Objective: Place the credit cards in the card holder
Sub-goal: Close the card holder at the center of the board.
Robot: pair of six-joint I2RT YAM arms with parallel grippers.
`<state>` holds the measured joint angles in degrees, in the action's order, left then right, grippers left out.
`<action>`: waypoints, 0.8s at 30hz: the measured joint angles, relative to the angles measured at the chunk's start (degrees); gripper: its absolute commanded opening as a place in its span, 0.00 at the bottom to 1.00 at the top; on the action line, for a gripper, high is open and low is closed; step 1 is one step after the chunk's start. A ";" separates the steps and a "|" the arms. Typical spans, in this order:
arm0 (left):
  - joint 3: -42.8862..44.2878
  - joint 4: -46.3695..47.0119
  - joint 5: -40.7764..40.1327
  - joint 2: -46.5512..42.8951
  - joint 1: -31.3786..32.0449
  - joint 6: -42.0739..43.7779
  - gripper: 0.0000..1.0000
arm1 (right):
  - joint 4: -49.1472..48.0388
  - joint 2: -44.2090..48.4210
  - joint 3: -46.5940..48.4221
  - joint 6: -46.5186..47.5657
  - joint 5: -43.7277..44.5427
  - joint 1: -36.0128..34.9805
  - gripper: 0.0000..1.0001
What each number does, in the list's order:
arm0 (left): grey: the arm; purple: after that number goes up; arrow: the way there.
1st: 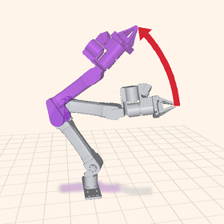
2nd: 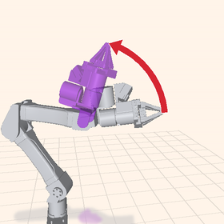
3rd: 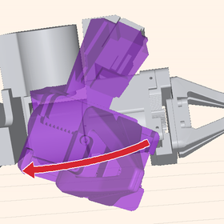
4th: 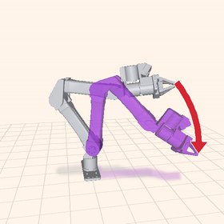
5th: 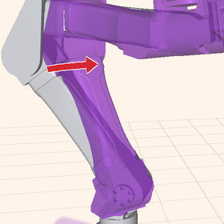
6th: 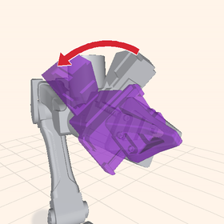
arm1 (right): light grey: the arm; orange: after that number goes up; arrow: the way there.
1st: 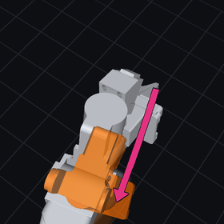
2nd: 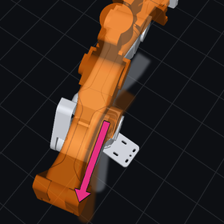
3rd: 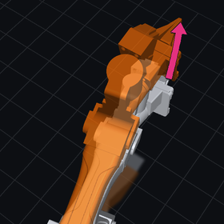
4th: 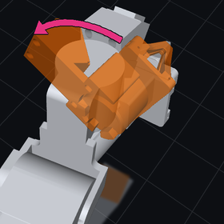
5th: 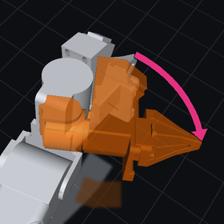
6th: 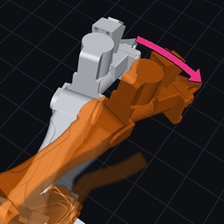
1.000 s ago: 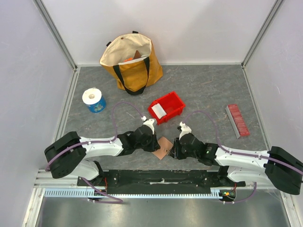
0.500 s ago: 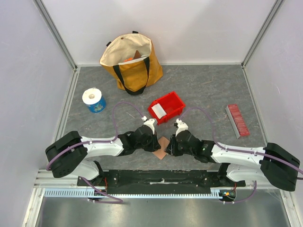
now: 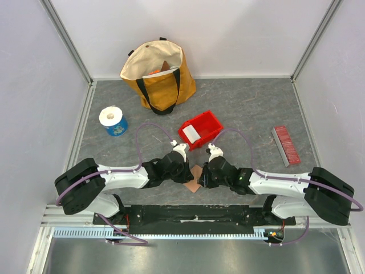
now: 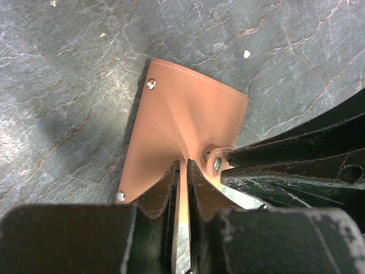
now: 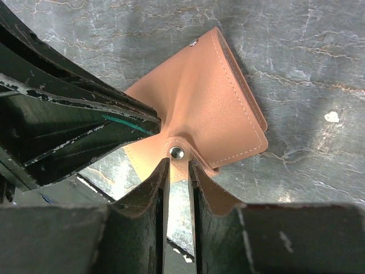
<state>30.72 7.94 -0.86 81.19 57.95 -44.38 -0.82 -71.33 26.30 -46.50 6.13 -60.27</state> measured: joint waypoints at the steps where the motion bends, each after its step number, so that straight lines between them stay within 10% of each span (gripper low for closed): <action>1: 0.00 0.02 0.00 0.00 0.00 0.00 0.14 | -0.04 -0.15 0.07 0.07 0.02 0.00 0.25; 24: -0.04 0.13 -0.02 0.00 0.00 0.02 0.14 | -0.17 -4.20 3.28 1.11 1.84 -0.13 0.20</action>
<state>30.68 8.08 -0.89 81.19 57.95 -44.36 -0.99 -75.53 29.58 -45.39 7.97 -60.40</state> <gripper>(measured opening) 0.143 0.205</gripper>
